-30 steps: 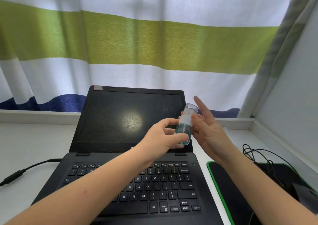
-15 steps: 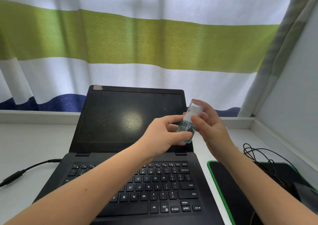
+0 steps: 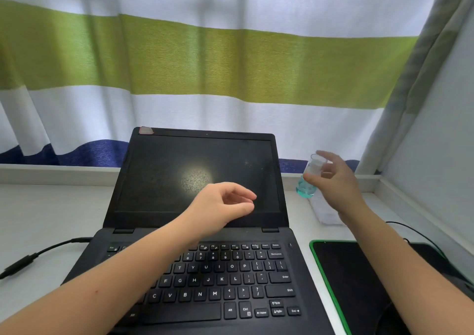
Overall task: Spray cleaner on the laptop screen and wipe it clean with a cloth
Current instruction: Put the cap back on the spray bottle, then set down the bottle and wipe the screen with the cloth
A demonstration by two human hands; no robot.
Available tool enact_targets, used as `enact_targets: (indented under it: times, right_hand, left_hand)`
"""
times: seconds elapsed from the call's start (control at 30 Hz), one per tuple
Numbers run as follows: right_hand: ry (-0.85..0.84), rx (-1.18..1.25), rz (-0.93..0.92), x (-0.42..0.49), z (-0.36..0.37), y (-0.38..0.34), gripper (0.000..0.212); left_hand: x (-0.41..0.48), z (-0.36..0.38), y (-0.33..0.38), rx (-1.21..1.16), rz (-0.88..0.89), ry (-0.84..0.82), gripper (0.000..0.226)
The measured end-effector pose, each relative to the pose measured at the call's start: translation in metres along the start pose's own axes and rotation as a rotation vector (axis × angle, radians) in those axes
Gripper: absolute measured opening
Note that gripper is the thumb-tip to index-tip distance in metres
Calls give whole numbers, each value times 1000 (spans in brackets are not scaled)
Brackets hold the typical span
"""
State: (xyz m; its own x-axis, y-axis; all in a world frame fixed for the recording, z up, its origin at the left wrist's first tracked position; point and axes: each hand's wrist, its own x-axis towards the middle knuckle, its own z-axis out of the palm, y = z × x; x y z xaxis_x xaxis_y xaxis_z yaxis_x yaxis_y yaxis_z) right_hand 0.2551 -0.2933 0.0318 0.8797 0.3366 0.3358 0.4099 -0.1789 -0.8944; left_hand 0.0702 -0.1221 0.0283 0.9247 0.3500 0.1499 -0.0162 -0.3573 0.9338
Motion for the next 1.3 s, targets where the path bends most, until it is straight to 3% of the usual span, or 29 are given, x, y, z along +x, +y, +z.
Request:
enact_targets:
  times: [0.13,0.37,0.67,0.77,0.83,0.9,1.13,1.3]
  right_hand:
    - [-28,-73,47,12,9,15,43]
    - [-48,-111,124,22,24,29,43]
    - [-199,-163,207,23,12,39,68]
    - [-164,-513,245,22,2,48,75]
    - [-172,-831,285,21,-1,53,71]
    - [-190,-986,317,19,-2,58,62]
    - [-44,-1037,122,17,-6,72,32]
    - [183,-572,206,12,-12,50,34]
  left_hand:
    - [-1,-6,-7,-25,-42,-7,11]
    - [-4,-2,-7,-50,-69,-80,11]
    - [-3,-3,-8,-51,-61,-82,13]
    - [-4,-4,-7,-41,-59,-72,13]
    - [-4,-3,-7,-43,-60,-73,14]
    - [-4,-3,-6,-42,-61,-81,14]
    - [-5,-1,-5,-38,-62,-89,13]
    - [-5,-1,-6,-47,-66,-79,13]
